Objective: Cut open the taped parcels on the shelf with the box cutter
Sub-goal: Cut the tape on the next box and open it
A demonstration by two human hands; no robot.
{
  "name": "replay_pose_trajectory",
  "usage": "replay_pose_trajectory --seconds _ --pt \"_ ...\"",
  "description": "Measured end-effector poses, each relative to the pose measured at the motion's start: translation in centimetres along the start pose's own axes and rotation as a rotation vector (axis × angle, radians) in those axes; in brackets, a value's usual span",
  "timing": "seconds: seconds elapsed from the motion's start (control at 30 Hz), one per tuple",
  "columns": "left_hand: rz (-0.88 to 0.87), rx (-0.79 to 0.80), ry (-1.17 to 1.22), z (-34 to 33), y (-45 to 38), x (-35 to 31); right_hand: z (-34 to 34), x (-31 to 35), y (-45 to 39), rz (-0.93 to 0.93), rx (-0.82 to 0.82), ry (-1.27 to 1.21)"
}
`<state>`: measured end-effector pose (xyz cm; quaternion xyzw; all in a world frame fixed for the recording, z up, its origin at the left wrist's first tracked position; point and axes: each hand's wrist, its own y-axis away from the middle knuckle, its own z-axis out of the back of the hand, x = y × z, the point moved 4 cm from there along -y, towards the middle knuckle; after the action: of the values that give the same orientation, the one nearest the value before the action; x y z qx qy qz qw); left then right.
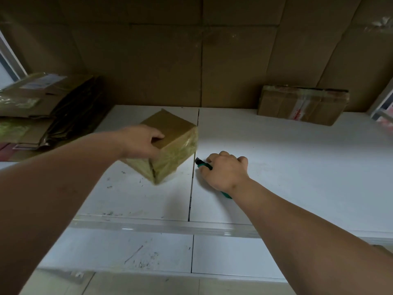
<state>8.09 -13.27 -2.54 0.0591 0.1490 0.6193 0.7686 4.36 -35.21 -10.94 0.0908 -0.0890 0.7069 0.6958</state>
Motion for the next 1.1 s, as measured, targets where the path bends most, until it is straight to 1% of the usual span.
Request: replay_pose_trajectory --seconds 0.07,0.17,0.27,0.37,0.43,0.5,0.57,0.7,0.87,1.1 --pt "-0.01 -0.042 0.001 0.3 0.5 1.0 0.0 0.1 -0.1 0.004 -0.016 -0.034" --pt "-0.033 -0.195 -0.045 -0.1 1.0 2.6 -0.1 0.4 -0.2 -0.013 -0.072 -0.113" --pt "0.044 -0.264 -0.084 -1.3 1.4 4.1 0.0 1.3 -0.8 0.006 -0.1 -0.178" --pt "0.133 -0.35 -0.046 -2.2 1.6 5.0 0.1 3.0 -1.6 0.07 -0.06 -0.326" --pt "0.134 -0.386 0.004 -2.4 1.7 5.3 0.4 4.2 -2.2 0.106 -0.026 -0.459" --pt "0.098 -0.369 -0.029 -2.3 1.8 5.5 0.7 5.2 -2.8 0.13 0.002 -0.578" --pt "0.07 -0.342 -0.115 -2.2 1.9 5.9 0.9 5.8 -3.4 0.124 0.008 -0.681" --pt "0.014 -0.403 -0.21 -2.1 1.8 6.4 0.7 6.2 -4.1 0.028 0.012 -0.85" --pt "-0.012 -0.426 -0.205 -2.1 1.3 7.3 0.6 6.2 -4.6 -0.069 -0.01 -0.916" --pt "-0.023 -0.382 -0.15 -2.0 1.5 8.0 0.2 6.1 -5.5 -0.147 -0.001 -0.911"
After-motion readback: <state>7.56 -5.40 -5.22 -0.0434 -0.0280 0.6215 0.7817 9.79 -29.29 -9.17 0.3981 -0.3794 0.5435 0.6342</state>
